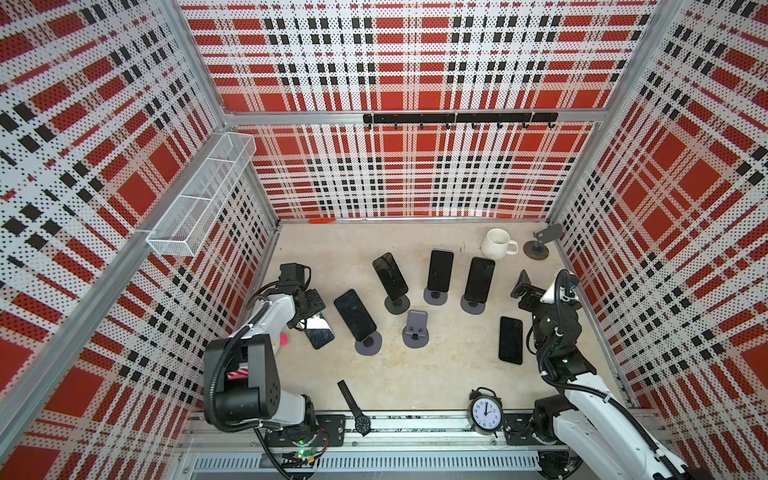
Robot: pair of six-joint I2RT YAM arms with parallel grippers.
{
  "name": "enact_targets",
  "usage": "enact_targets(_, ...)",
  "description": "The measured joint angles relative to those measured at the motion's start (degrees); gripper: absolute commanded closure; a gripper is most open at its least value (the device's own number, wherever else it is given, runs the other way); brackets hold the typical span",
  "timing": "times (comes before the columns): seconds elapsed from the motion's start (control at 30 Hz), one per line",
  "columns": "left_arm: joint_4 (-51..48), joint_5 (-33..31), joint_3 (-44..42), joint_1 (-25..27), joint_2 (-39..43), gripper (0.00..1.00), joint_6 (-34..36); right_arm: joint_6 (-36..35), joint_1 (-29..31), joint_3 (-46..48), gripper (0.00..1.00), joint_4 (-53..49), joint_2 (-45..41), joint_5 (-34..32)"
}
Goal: Remove the phone from the phone stand
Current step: 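Lower the held phone flat onto the table beside the plush toy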
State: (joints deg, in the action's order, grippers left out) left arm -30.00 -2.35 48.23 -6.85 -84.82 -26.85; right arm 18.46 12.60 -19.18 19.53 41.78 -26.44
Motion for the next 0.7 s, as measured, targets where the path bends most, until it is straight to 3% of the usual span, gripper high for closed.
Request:
enact_targets(0.23,3.6,2.0,-0.1,-0.2,-6.8,0.45,-1.1,0.0,0.0,0.2,0.0,0.0,0.0,0.0)
enact_targets(0.7,6.4,2.1,2.7,-0.1,-10.2,0.39,-1.5,-0.2,0.0,0.4,0.0,0.0,-2.7,-0.3)
